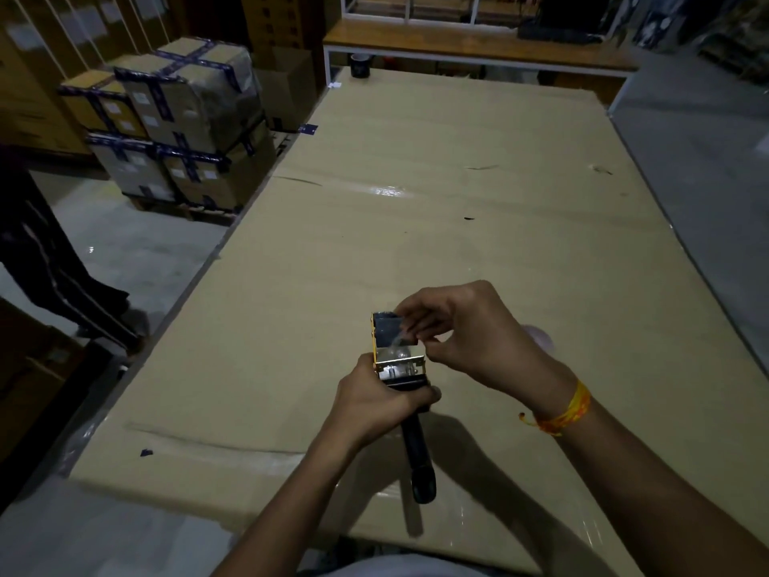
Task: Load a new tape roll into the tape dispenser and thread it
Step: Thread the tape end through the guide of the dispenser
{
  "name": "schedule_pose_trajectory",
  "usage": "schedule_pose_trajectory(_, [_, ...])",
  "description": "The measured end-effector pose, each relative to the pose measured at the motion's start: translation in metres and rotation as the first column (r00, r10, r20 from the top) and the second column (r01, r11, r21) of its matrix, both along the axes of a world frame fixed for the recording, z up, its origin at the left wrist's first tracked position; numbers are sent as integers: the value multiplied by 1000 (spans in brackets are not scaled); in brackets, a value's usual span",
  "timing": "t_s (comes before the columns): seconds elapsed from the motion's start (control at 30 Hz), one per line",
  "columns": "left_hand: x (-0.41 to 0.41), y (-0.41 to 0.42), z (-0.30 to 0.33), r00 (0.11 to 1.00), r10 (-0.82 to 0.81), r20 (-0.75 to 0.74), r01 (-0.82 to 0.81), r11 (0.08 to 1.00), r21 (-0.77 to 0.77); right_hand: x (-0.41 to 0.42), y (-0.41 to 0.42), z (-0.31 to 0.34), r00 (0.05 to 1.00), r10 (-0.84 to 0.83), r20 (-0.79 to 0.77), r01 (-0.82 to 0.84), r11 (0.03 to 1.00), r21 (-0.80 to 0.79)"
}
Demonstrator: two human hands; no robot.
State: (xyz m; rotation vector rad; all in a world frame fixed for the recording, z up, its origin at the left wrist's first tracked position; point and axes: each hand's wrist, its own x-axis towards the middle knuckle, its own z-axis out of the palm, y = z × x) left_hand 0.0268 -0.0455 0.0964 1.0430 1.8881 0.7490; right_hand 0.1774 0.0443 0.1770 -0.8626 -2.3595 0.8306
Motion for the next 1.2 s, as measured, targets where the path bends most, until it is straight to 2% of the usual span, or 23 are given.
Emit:
schedule_pose_trajectory(0.13, [-1, 3, -1, 1000, -6, -19, 6, 1000, -1, -4, -3, -4, 998, -44, -54, 50, 993, 109])
schedule_pose_trajectory(0.27, [-2, 4, -3, 999, -8, 39, 8, 1000, -4, -7, -6, -8, 994, -67, -81, 85, 965, 248])
schedule_pose_trajectory(0.47, [-1, 2, 2, 997, 1, 79, -3, 999, 32, -3, -8, -12, 994, -58, -91, 84, 941, 327])
schedule_pose_trajectory(0.63, [0, 2, 2, 997, -3, 80, 1, 1000, 24, -1, -7, -13, 1000, 11, 3, -12, 898, 441])
schedule_pose_trajectory(0.8, [-1, 1, 2, 999, -25, 43, 24, 999, 27, 3, 2, -12, 990, 134, 50, -143, 917, 372])
schedule_pose_trajectory(0.93, [-1, 2, 1, 1000, -18, 24, 18, 999, 29, 5, 6, -14, 989, 120, 91, -148, 890, 432])
schedule_pose_trajectory(1.2, [-4, 5, -3, 998, -25, 52, 24, 999, 22, 3, 5, -10, 988, 152, 38, -152, 871, 467])
